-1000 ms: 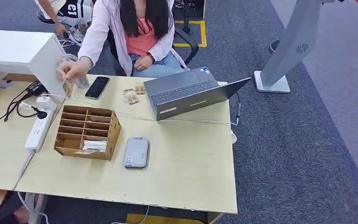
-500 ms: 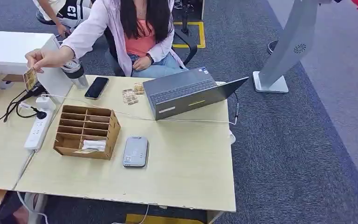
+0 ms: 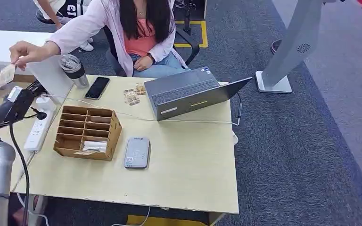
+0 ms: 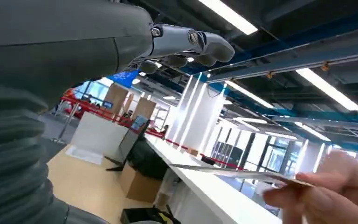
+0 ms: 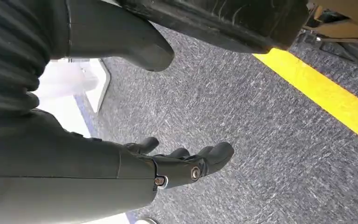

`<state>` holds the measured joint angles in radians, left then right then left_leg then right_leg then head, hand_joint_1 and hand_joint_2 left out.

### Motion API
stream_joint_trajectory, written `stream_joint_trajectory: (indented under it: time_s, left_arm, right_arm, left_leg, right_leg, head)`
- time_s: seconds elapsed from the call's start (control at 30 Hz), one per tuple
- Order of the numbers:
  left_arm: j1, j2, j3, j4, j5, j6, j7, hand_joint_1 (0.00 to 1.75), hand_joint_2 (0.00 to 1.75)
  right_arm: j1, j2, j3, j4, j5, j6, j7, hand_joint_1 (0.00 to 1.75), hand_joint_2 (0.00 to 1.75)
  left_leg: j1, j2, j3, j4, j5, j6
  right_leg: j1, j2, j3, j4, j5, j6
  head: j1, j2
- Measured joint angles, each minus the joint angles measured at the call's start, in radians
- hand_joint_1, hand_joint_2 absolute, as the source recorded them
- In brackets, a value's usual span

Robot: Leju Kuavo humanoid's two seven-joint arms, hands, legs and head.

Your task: Pass the card to the sensor for recognition and then transmit it.

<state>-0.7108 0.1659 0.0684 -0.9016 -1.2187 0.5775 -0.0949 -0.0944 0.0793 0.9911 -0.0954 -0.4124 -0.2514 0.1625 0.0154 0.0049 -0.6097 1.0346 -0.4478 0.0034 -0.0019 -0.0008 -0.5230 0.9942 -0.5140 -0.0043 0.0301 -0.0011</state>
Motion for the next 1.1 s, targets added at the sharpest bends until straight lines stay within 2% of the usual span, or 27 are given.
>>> stream_joint_trajectory:
  time_s: [0.17, 0.4, 0.57, 0.73, 0.9, 1.1]
  left_arm:
    - [-0.034, 0.001, -0.034, 0.076, -0.013, 0.012, 0.005, 0.0, 1.75]
    - [-0.047, 0.005, -0.052, 0.122, -0.018, 0.015, 0.008, 0.0, 1.75]
    - [-0.062, 0.003, -0.073, 0.175, -0.089, 0.018, 0.042, 0.0, 1.75]
    - [-0.066, -0.026, -0.107, 0.23, -0.14, 0.039, 0.062, 0.0, 1.75]
    - [-0.066, -0.048, -0.126, 0.258, -0.146, 0.042, 0.074, 0.0, 1.75]
    - [-0.067, -0.055, -0.136, 0.275, -0.145, 0.042, 0.074, 0.0, 1.75]
  right_arm:
    - [-0.001, 0.0, 0.01, 0.0, 0.0, 0.0, 0.002, 0.0, 1.75]
    - [-0.002, 0.0, 0.019, 0.0, 0.0, 0.0, 0.006, 0.0, 1.75]
    - [-0.003, -0.003, 0.023, 0.0, -0.006, 0.003, 0.011, 0.0, 1.75]
    - [-0.003, -0.004, 0.023, -0.002, -0.011, 0.003, 0.013, 0.0, 1.75]
    - [-0.003, -0.005, 0.023, -0.003, -0.017, 0.003, 0.013, 0.0, 1.75]
    - [-0.003, -0.005, 0.023, -0.005, -0.018, 0.003, 0.013, 0.0, 1.75]
  left_leg:
    - [0.0, 0.0, -0.001, 0.0, 0.0, 0.0]
    - [0.0, 0.0, -0.001, 0.0, 0.0, 0.0]
    - [0.0, 0.0, -0.001, 0.0, 0.0, 0.0]
    - [0.0, 0.0, -0.001, 0.0, 0.0, 0.0]
    - [0.0, 0.001, -0.001, 0.0, 0.0, 0.0]
    - [0.0, 0.001, -0.001, 0.0, 0.0, 0.0]
  right_leg:
    - [0.0, 0.0, -0.001, 0.0, 0.0, 0.0]
    - [0.0, 0.0, -0.001, 0.0, 0.0, 0.0]
    - [0.0, 0.0, -0.001, 0.0, 0.0, 0.0]
    - [0.0, 0.0, -0.001, 0.0, 0.0, 0.0]
    - [0.0, 0.001, -0.002, 0.0, 0.0, 0.0]
    - [0.0, 0.001, -0.002, 0.0, 0.0, 0.0]
  head:
    - [0.0, 0.0]
    - [0.0, 0.0]
    - [0.0, 0.0]
    - [0.0, 0.0]
    - [0.0, 0.0]
    - [0.0, 0.0]
